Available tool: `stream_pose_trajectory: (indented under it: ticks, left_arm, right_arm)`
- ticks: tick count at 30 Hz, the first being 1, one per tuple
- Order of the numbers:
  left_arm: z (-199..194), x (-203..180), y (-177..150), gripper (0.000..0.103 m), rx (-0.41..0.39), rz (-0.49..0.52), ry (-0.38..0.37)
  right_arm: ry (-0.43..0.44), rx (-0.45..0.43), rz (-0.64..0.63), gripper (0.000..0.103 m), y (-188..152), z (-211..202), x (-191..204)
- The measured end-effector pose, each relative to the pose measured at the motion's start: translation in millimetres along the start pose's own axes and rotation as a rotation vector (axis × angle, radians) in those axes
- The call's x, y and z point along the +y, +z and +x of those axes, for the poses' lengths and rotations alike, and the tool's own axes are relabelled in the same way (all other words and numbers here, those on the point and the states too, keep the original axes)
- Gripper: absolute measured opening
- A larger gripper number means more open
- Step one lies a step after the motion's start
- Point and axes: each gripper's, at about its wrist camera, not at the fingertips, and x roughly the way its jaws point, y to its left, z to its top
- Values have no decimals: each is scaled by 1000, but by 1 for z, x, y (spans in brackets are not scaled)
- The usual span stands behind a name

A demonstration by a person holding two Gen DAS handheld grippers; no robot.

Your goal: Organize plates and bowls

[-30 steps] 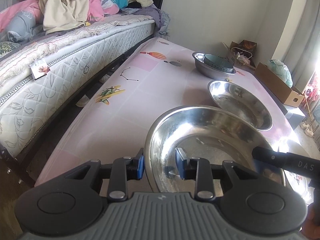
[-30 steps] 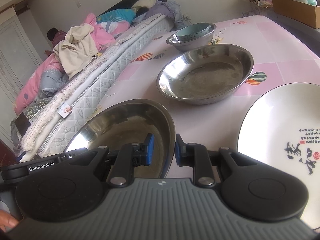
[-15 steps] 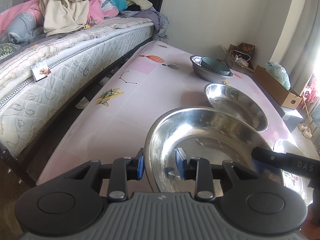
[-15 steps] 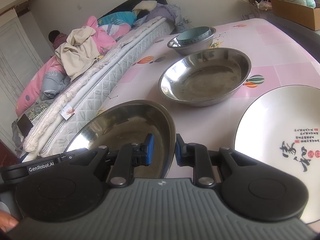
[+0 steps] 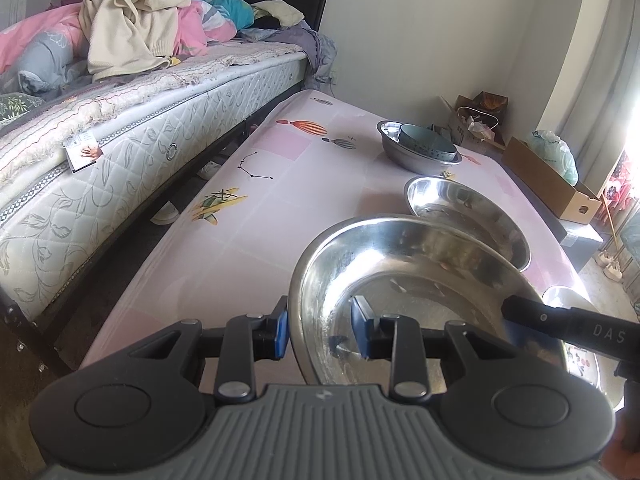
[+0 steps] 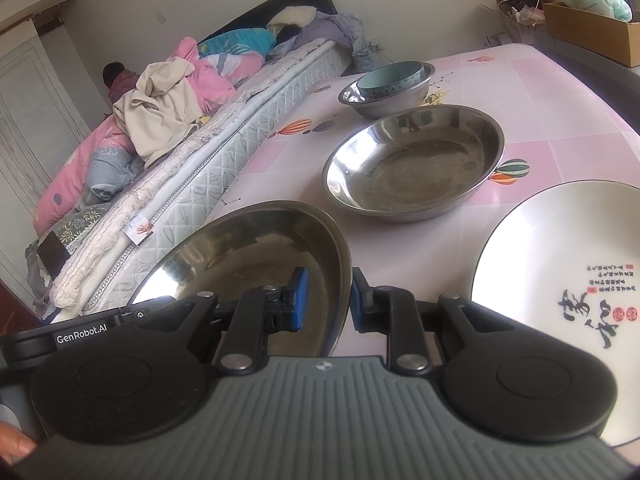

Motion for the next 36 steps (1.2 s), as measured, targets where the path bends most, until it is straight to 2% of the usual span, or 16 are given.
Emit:
stream_pose_trajectory:
  ticks: [16, 36]
  left_arm:
    - [-3, -19, 19, 32, -32, 18, -34]
    - [33, -60, 50, 32, -15, 62, -86]
  right_arm:
    - [-16, -48, 8, 22, 18, -21, -4]
    - [-63, -87, 58, 22, 52, -21, -40]
